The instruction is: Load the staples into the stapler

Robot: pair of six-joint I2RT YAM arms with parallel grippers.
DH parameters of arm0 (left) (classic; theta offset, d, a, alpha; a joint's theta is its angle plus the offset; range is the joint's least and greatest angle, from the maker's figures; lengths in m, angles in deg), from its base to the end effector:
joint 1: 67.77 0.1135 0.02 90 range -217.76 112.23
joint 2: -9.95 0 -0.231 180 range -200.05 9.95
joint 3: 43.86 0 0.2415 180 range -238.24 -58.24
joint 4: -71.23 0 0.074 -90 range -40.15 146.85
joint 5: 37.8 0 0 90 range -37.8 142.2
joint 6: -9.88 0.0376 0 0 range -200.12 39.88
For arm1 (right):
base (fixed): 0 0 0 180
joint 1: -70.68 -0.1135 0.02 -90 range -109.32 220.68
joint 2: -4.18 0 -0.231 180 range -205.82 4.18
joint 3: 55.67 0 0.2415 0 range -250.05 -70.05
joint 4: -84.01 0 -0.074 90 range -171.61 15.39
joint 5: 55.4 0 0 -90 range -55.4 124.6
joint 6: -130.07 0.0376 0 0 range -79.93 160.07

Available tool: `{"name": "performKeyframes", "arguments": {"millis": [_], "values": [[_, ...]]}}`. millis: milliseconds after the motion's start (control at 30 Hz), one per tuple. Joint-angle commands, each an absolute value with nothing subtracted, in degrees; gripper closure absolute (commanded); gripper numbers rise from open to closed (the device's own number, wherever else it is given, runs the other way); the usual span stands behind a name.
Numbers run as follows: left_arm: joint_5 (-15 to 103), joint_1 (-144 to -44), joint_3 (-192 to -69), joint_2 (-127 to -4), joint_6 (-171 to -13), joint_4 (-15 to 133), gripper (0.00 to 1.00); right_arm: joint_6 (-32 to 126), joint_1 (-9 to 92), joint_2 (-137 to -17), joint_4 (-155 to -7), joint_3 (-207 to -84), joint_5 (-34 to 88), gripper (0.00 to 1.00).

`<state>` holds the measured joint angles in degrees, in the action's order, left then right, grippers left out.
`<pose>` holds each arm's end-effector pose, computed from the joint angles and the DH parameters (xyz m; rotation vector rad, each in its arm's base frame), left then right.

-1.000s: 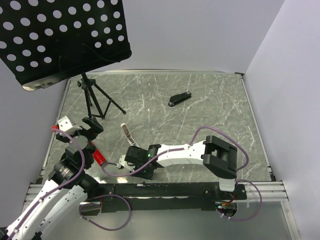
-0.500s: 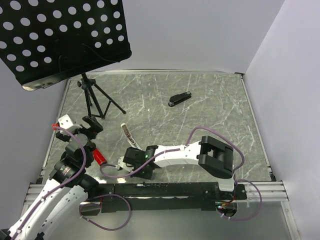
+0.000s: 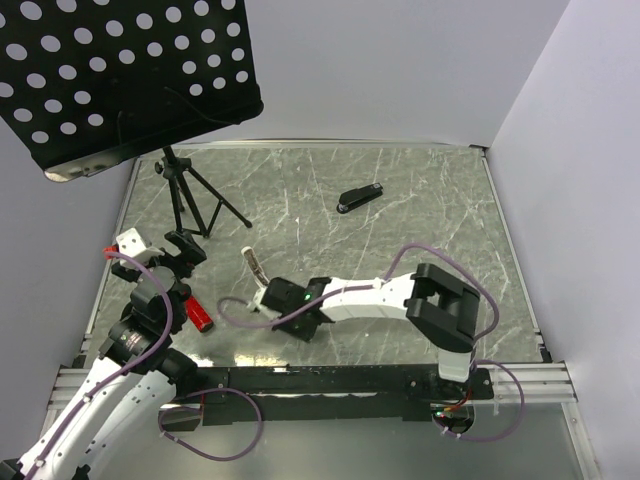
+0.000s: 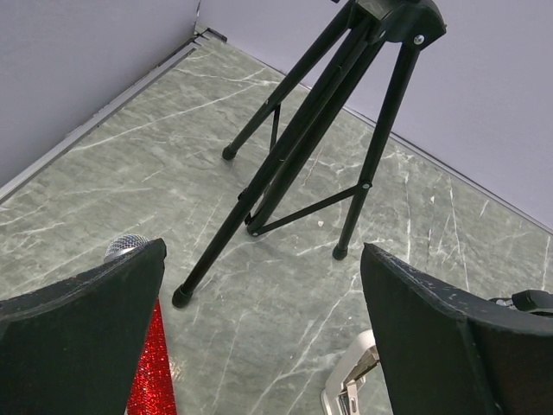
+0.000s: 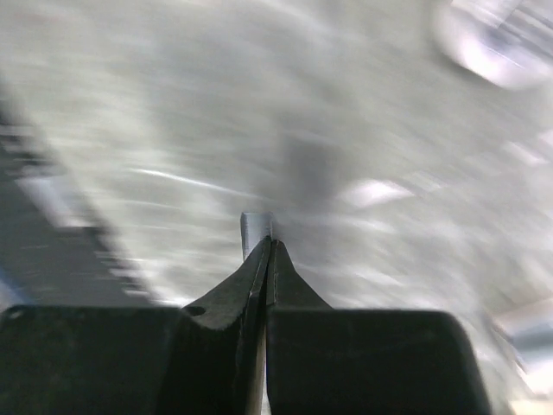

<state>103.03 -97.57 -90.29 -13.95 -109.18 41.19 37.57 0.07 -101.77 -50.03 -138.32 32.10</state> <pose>0.1262 -0.0387 0.2868 -0.6260 1.5304 -0.0259 0.1129 0.3258 0.1357 -1.7042 2.2793 0.3431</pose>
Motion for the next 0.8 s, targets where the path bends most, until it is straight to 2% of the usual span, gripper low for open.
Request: {"name": "performKeyframes", "arguments": {"millis": [0,267,467,600,767], "values": [[102.2,-97.0,-90.1,-14.5,-108.0,43.4,0.01,40.0,4.0,-97.0,-48.5,-135.7,42.8,1.0],[102.3,-96.9,-90.1,-14.4,-108.2,43.3,0.01,45.9,4.2,-99.4,-41.0,-138.6,63.1,1.0],[102.5,-96.8,-90.1,-14.1,-108.5,43.1,0.01,50.3,0.7,-102.6,-36.8,-141.9,76.4,1.0],[102.2,-96.6,-90.1,-14.2,-108.5,43.3,0.0,51.6,0.1,-102.2,-37.5,-142.3,72.8,0.97],[101.9,-96.5,-90.1,-14.4,-108.5,43.3,0.01,51.4,0.7,-97.3,-40.5,-139.8,63.4,0.82]]}}
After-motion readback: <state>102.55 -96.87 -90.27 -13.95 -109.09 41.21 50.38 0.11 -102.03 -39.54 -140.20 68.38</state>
